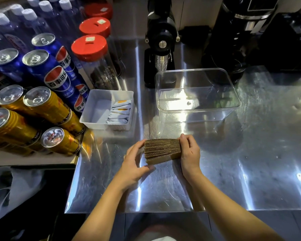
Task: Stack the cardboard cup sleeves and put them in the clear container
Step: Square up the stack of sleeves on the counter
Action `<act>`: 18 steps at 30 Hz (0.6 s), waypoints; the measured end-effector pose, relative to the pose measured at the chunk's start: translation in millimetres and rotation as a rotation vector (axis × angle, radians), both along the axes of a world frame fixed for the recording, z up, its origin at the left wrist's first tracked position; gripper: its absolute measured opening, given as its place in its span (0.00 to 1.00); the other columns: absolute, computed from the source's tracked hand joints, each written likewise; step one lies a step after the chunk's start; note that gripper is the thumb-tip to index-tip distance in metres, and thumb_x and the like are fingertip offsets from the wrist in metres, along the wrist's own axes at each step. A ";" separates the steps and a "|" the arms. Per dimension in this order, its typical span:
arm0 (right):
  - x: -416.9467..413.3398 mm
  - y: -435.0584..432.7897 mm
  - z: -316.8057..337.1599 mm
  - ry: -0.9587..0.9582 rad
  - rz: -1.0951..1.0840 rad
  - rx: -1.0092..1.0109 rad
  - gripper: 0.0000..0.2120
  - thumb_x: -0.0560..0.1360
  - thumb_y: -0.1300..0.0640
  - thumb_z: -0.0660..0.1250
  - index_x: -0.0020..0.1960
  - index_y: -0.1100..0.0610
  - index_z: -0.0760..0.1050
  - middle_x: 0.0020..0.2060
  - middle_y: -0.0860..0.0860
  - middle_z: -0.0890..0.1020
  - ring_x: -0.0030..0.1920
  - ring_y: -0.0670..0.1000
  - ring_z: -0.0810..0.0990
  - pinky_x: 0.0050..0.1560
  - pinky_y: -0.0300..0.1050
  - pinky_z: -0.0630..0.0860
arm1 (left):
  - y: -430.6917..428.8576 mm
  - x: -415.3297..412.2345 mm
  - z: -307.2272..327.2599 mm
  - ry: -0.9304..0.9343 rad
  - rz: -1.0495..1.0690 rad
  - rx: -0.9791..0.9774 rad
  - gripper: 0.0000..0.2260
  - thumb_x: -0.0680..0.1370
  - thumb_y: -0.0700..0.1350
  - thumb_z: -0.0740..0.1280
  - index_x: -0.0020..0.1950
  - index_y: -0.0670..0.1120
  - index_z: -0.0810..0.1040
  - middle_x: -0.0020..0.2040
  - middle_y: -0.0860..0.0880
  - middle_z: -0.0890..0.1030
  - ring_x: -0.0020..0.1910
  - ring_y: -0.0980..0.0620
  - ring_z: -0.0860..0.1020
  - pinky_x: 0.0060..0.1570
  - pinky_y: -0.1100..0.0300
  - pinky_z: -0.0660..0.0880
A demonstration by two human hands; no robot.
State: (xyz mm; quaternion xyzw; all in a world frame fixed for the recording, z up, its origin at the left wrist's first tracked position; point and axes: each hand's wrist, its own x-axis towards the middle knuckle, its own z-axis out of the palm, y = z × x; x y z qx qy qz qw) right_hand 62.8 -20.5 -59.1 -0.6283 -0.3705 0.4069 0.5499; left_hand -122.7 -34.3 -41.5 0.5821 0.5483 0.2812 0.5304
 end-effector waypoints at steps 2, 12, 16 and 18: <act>0.1 -0.3 -0.1 0.012 0.001 0.002 0.13 0.74 0.45 0.59 0.32 0.45 0.71 0.27 0.42 0.72 0.30 0.40 0.70 0.31 0.31 0.67 | 1.7 1.2 -0.1 -0.028 0.040 -0.009 0.30 0.69 0.37 0.74 0.68 0.50 0.68 0.68 0.45 0.70 0.67 0.52 0.70 0.69 0.51 0.67; 3.9 -4.3 9.2 0.010 0.101 0.000 0.06 0.75 0.51 0.63 0.45 0.53 0.75 0.38 0.46 0.77 0.40 0.44 0.74 0.41 0.31 0.70 | -0.4 1.9 -3.8 -0.103 0.144 -0.051 0.22 0.68 0.39 0.73 0.60 0.54 0.74 0.63 0.44 0.76 0.63 0.48 0.75 0.63 0.42 0.71; 20.1 -15.0 16.2 0.079 0.254 -0.037 0.25 0.67 0.49 0.68 0.62 0.50 0.67 0.53 0.46 0.77 0.51 0.43 0.77 0.52 0.33 0.74 | -0.9 2.7 -3.0 -0.123 0.148 -0.044 0.22 0.69 0.37 0.73 0.60 0.50 0.75 0.62 0.42 0.76 0.62 0.47 0.75 0.64 0.41 0.71; 32.1 -21.0 16.2 0.065 0.366 -0.047 0.32 0.65 0.53 0.71 0.66 0.47 0.64 0.59 0.47 0.75 0.56 0.45 0.76 0.56 0.39 0.75 | -0.2 3.4 -1.3 -0.106 0.138 -0.021 0.21 0.69 0.37 0.73 0.59 0.51 0.75 0.61 0.43 0.77 0.62 0.49 0.76 0.64 0.43 0.71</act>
